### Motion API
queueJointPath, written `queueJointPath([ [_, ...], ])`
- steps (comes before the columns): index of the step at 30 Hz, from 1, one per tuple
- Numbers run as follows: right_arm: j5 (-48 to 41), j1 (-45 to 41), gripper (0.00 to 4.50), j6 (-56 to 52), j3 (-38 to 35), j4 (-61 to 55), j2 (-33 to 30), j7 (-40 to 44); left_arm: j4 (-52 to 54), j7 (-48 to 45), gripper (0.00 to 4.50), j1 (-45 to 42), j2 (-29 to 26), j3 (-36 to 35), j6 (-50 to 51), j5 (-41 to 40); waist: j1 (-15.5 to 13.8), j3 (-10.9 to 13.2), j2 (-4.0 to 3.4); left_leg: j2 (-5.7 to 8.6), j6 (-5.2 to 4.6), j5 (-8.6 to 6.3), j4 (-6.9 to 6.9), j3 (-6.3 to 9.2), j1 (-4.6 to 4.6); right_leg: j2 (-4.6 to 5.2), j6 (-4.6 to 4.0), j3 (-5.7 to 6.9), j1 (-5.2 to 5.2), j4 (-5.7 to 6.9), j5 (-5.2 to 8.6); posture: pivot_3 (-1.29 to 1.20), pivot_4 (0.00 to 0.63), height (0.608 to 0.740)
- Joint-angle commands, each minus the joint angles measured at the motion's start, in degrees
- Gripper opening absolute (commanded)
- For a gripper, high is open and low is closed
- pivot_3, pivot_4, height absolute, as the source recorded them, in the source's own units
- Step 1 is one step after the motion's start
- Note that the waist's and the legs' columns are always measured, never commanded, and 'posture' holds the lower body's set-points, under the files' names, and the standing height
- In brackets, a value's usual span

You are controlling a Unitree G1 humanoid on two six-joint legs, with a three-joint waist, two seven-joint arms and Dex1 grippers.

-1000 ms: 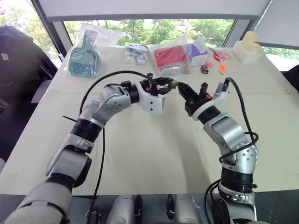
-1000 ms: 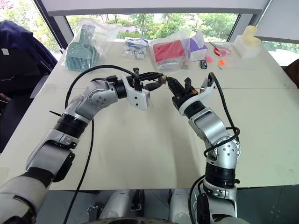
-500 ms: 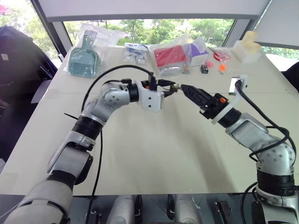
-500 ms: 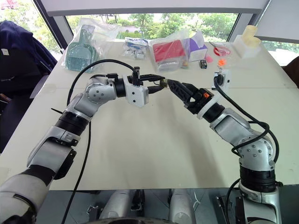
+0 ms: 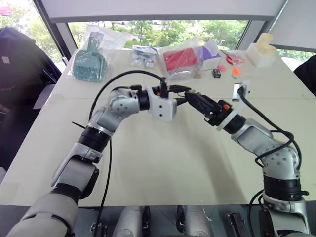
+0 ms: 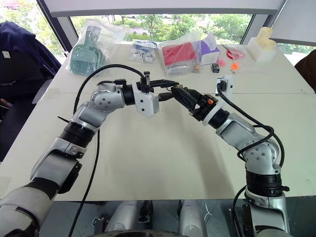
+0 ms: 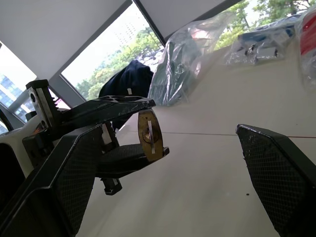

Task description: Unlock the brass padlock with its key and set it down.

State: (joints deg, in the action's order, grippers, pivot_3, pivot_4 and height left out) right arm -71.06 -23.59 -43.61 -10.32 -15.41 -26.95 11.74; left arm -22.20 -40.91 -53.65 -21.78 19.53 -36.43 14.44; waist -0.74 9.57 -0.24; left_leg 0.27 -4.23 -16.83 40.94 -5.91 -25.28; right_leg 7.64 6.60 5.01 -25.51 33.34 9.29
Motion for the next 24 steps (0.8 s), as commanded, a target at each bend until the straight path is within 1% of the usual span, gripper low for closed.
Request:
queueJointPath([
  [1, 0.3, -1.3, 3.28, 0.0, -1.0, -1.0, 0.7, 1.0, 2.0, 0.2, 0.69, -0.4, 0.1, -1.0, 0.5, -1.5, 0.0, 0.0, 0.00, 0.00, 0.00, 0.00, 0.00, 0.00, 0.00, 0.00, 0.00, 0.00, 0.00, 0.00, 0.00, 0.00, 0.150, 0.735],
  [5, 0.9, -1.1, 1.30, -0.5, -0.9, -1.0, 1.6, 1.0, 1.5, 0.6, 0.69, -1.0, 0.2, -1.2, 0.6, -1.2, 0.0, 0.0, 0.00, 0.00, 0.00, 0.00, 0.00, 0.00, 0.00, 0.00, 0.00, 0.00, 0.00, 0.00, 0.00, 0.00, 0.150, 0.735],
  [7, 1.0, -0.8, 0.39, -0.6, -1.0, -1.3, 2.1, 1.0, 1.6, 0.7, 0.69, -1.0, 0.1, -1.2, 0.5, -1.2, 0.0, 0.0, 0.00, 0.00, 0.00, 0.00, 0.00, 0.00, 0.00, 0.00, 0.00, 0.00, 0.00, 0.00, 0.00, 0.00, 0.150, 0.735],
  [8, 1.0, -0.8, 0.10, -0.7, -1.0, -1.4, 2.3, 1.1, 1.5, 0.6, 0.69, -1.0, 0.1, -1.2, 0.5, -1.2, 0.0, 0.0, 0.00, 0.00, 0.00, 0.00, 0.00, 0.00, 0.00, 0.00, 0.00, 0.00, 0.00, 0.01, 0.00, 0.00, 0.150, 0.735],
  [19, 2.1, -2.1, 0.10, -0.7, -1.9, -0.8, 4.3, 0.3, 0.2, -0.4, 0.69, -1.5, 0.0, -1.0, 0.2, -1.9, 0.0, 0.0, 0.00, 0.00, 0.03, 0.01, 0.00, 0.00, 0.00, 0.00, 0.00, 0.00, 0.00, 0.00, 0.00, 0.00, 0.150, 0.735],
  [21, 2.3, -2.3, 0.10, -0.6, -2.0, -0.6, 4.6, 0.0, 0.2, -1.5, 1.71, -1.3, -0.1, -0.9, 0.6, -2.8, 0.1, 0.0, 0.00, 0.00, 0.06, 0.04, 0.00, 0.00, 0.00, 0.00, 0.00, 0.00, -0.01, 0.00, 0.00, 0.00, 0.150, 0.735],
  [22, 2.4, -2.4, 0.10, -0.6, -2.1, -0.6, 4.8, -0.1, 0.3, -2.2, 2.01, -1.3, -0.2, -0.8, 0.7, -3.3, 0.1, 0.0, 0.00, 0.00, 0.18, 0.10, 0.00, 0.00, 0.00, 0.00, 0.00, 0.00, -0.01, 0.00, 0.00, 0.00, 0.150, 0.735],
  [24, 2.6, -2.6, 0.10, -0.7, -2.2, -0.5, 5.0, -0.2, 0.2, -3.4, 2.97, -1.2, -0.3, -0.7, 1.2, -4.2, 0.0, 0.0, 0.00, 0.00, 0.29, 0.17, 0.00, 0.00, 0.00, 0.00, 0.00, 0.00, -0.01, 0.01, 0.00, 0.00, 0.150, 0.735],
])
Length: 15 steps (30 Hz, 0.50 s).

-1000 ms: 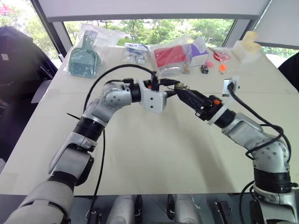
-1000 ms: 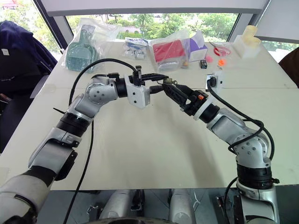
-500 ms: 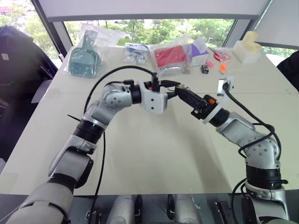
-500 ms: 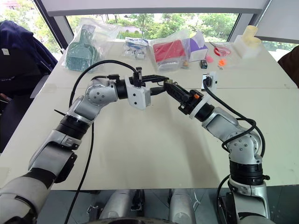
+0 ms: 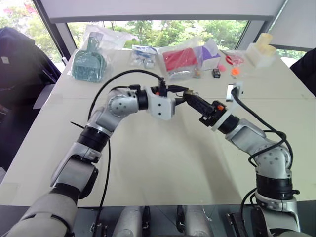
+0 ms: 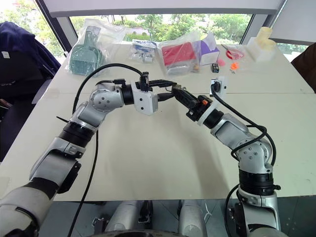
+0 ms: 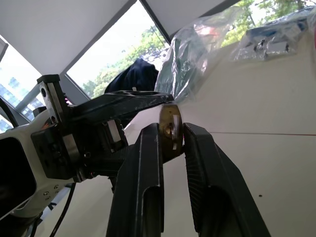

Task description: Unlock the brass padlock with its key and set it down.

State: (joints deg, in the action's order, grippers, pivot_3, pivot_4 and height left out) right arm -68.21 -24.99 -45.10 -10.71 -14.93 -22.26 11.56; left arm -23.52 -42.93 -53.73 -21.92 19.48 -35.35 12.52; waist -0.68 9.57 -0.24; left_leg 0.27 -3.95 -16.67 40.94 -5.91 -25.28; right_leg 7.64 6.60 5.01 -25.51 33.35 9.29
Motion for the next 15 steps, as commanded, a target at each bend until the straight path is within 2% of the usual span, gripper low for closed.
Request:
queueJointPath([
  [1, -0.1, -1.4, 0.10, 0.7, -1.9, -0.9, 0.3, 0.0, 1.6, -3.2, 3.42, -0.8, -0.3, -0.7, 1.7, -3.7, 0.0, 0.0, 0.00, 0.00, 0.00, 0.00, 0.00, 0.00, 0.00, 0.00, 0.00, 0.00, 0.00, 0.00, 0.00, 0.00, 0.150, 0.735],
  [2, 0.0, -1.6, 0.10, 0.8, -1.9, -0.8, 0.3, 0.1, 1.9, -5.7, 3.92, -0.5, -0.5, -1.1, 4.9, -6.1, 0.0, 0.0, 0.00, 0.00, 0.00, 0.00, 0.00, -0.01, 0.00, 0.00, 0.00, 0.00, 0.00, 0.00, 0.00, 0.00, 0.150, 0.735],
  [4, 0.2, -1.9, 0.10, 0.7, -2.2, -0.7, 0.1, 0.2, 2.7, -10.0, 3.92, -0.2, -0.8, -2.9, 12.7, -11.5, 0.1, 0.0, 0.00, 0.00, 0.01, 0.00, 0.00, -0.01, 0.00, 0.00, 0.00, 0.00, 0.00, 0.01, 0.00, 0.00, 0.150, 0.735],
  [9, 1.0, -1.8, 0.10, 0.1, -2.3, -0.8, -0.7, 1.0, 3.8, -13.6, 3.92, -2.8, -0.2, -8.8, 31.7, -22.3, 0.1, 0.0, 0.00, 0.00, 0.01, 0.01, 0.00, 0.00, 0.00, -0.03, 0.01, 0.00, 0.00, 0.07, 0.00, 0.00, 0.150, 0.735],
  [11, 1.1, -1.9, 0.10, -0.1, -2.3, -0.9, -0.9, 1.4, 0.4, -12.2, 3.92, -5.5, 0.9, -11.2, 35.3, -23.8, 0.0, 0.0, 0.00, 0.00, 0.00, 0.01, 0.00, 0.01, -0.01, -0.04, 0.02, 0.00, 0.00, 0.07, 0.00, 0.00, 0.150, 0.735],
  [15, 1.6, -2.4, 0.10, -0.4, -2.3, -0.8, -0.9, 2.1, -4.5, -12.3, 3.92, -8.5, 3.4, -12.5, 36.2, -24.2, 0.0, 0.0, 0.01, 0.03, 0.00, 0.01, 0.01, 0.06, 0.00, -0.06, 0.09, 0.00, 0.11, 0.06, -0.03, 0.00, 0.150, 0.735],
])
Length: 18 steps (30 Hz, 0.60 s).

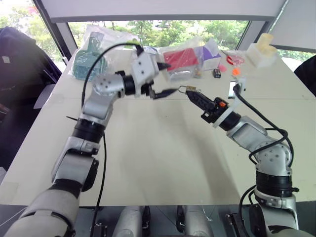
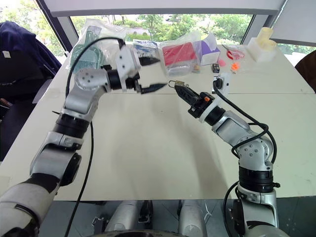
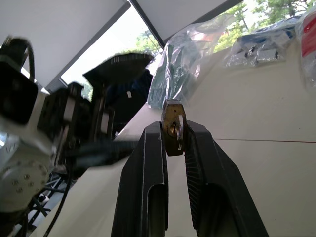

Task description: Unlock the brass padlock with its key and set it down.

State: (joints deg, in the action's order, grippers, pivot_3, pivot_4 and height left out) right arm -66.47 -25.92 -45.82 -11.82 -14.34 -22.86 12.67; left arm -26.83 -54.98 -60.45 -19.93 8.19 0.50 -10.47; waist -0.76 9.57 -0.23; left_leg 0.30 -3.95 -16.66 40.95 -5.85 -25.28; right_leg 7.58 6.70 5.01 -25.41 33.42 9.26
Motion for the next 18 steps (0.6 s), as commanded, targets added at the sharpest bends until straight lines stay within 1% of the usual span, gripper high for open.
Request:
queueJointPath([
  [1, -0.1, -1.5, 0.10, 0.3, -1.2, -1.5, -0.3, 1.0, -1.8, -0.8, 3.92, -2.1, 2.0, -1.2, 0.1, -1.2, 0.1, 0.0, 0.00, 0.00, 0.01, 0.00, 0.00, -0.01, 0.00, 0.00, 0.05, 0.00, 0.01, -0.02, -0.03, 0.00, 0.150, 0.735],
  [5, -0.3, -2.2, 0.10, 0.2, -1.5, -2.0, -0.3, 0.6, -4.5, -2.9, 3.92, -3.1, 3.7, -0.7, -1.6, -0.5, 0.2, 0.0, 0.00, -0.01, 0.01, 0.01, -0.01, -0.05, -0.01, 0.00, 0.07, 0.00, -0.02, -0.02, -0.04, 0.00, 0.150, 0.735],
  [11, -0.2, -2.3, 0.10, 0.3, -1.9, -2.2, -0.2, 0.5, -5.6, -5.3, 3.92, -3.1, 3.0, -1.0, -2.0, -0.1, 0.2, 0.0, 0.00, -0.02, 0.01, 0.00, -0.01, -0.04, 0.00, 0.01, 0.07, 0.00, -0.03, -0.08, -0.04, 0.00, 0.150, 0.735],
  [18, -0.9, -2.4, 0.10, -0.1, -1.5, -2.6, 0.0, 1.0, -7.5, -4.6, 3.92, -3.7, 3.1, -1.0, -3.4, 1.0, 0.1, 0.0, 0.00, -0.02, 0.01, 0.00, -0.01, -0.03, 0.00, 0.03, 0.06, -0.01, -0.03, -0.09, -0.05, 0.00, 0.150, 0.735],
])
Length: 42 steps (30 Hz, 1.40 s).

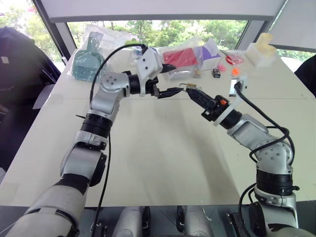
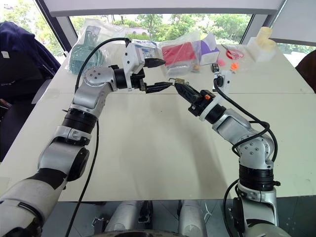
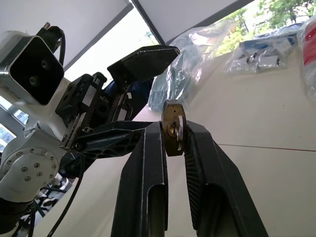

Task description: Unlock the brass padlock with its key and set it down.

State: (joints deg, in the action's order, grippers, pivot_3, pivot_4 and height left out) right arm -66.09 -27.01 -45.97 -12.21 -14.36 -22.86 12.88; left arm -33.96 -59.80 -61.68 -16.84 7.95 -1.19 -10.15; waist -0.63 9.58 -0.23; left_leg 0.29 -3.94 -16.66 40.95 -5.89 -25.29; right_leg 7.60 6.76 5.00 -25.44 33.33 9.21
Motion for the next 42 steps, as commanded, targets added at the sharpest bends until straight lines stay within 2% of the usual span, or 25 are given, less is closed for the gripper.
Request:
queueJointPath([
  [1, -1.4, -1.3, 0.10, 0.0, -1.0, -2.7, 0.1, 0.8, -0.9, 0.2, 3.92, -2.7, 0.0, -0.7, -2.1, 0.8, 0.0, 0.0, 0.00, 0.00, 0.00, 0.00, 0.00, 0.00, 0.00, 0.00, 0.00, 0.00, 0.00, 0.00, 0.00, 0.00, 0.150, 0.735],
  [14, -2.5, 1.8, 0.10, -1.3, 0.0, -6.0, 2.1, -0.1, -8.8, 0.9, 3.92, -7.1, 2.8, -0.9, -7.6, 3.1, 0.0, 0.0, 0.00, 0.00, -0.08, -0.05, 0.00, 0.00, -0.01, 0.01, 0.00, 0.00, -0.01, -0.03, 0.00, 0.00, 0.150, 0.735],
  [31, -3.9, 3.8, 0.10, -2.1, 0.1, -6.6, 2.9, -2.4, -10.9, 4.8, 3.92, -5.4, 2.7, -1.5, -10.2, 4.9, 0.0, 0.0, 0.00, 0.00, -0.27, -0.16, 0.00, 0.01, -0.01, 0.02, 0.00, 0.00, -0.04, -0.05, 0.00, 0.00, 0.150, 0.735],
  [34, -4.2, 4.2, 0.10, -2.9, -0.9, -4.7, 2.5, -4.5, -9.1, 2.9, 3.92, -2.8, 1.0, -1.2, -5.6, 4.4, 0.1, 0.0, 0.00, 0.00, -0.27, -0.16, 0.00, 0.00, 0.00, 0.03, 0.00, 0.00, -0.04, -0.05, 0.00, 0.00, 0.150, 0.735],
  [36, -4.6, 4.4, 0.10, -5.9, -1.4, -0.8, 1.0, -6.5, -4.3, -0.9, 3.92, 1.5, -1.5, -0.5, 0.4, 3.1, 0.3, 0.0, -0.02, -0.01, -0.26, -0.16, -0.01, 0.00, 0.00, 0.02, 0.00, 0.00, -0.04, -0.03, 0.00, 0.00, 0.150, 0.735],
  [40, -6.7, 2.9, 0.10, -12.4, -2.8, 9.1, -0.8, -10.0, 9.7, -4.2, 3.92, 10.3, -5.4, -0.9, 13.9, -0.8, 0.9, 0.0, -0.03, -0.02, 0.02, 0.00, -0.04, 0.00, 0.02, 0.02, -0.01, 0.00, -0.05, 0.02, 0.00, 0.00, 0.150, 0.735],
  [42, -5.5, 1.1, 0.10, -14.8, -2.4, 14.3, -1.7, -8.8, 18.7, -6.1, 3.92, 14.8, -7.7, -1.0, 22.7, -4.6, 1.1, 0.0, -0.03, -0.02, 0.05, 0.02, -0.04, 0.02, -0.02, 0.03, -0.02, -0.01, -0.08, 0.02, 0.00, 0.00, 0.150, 0.735],
])
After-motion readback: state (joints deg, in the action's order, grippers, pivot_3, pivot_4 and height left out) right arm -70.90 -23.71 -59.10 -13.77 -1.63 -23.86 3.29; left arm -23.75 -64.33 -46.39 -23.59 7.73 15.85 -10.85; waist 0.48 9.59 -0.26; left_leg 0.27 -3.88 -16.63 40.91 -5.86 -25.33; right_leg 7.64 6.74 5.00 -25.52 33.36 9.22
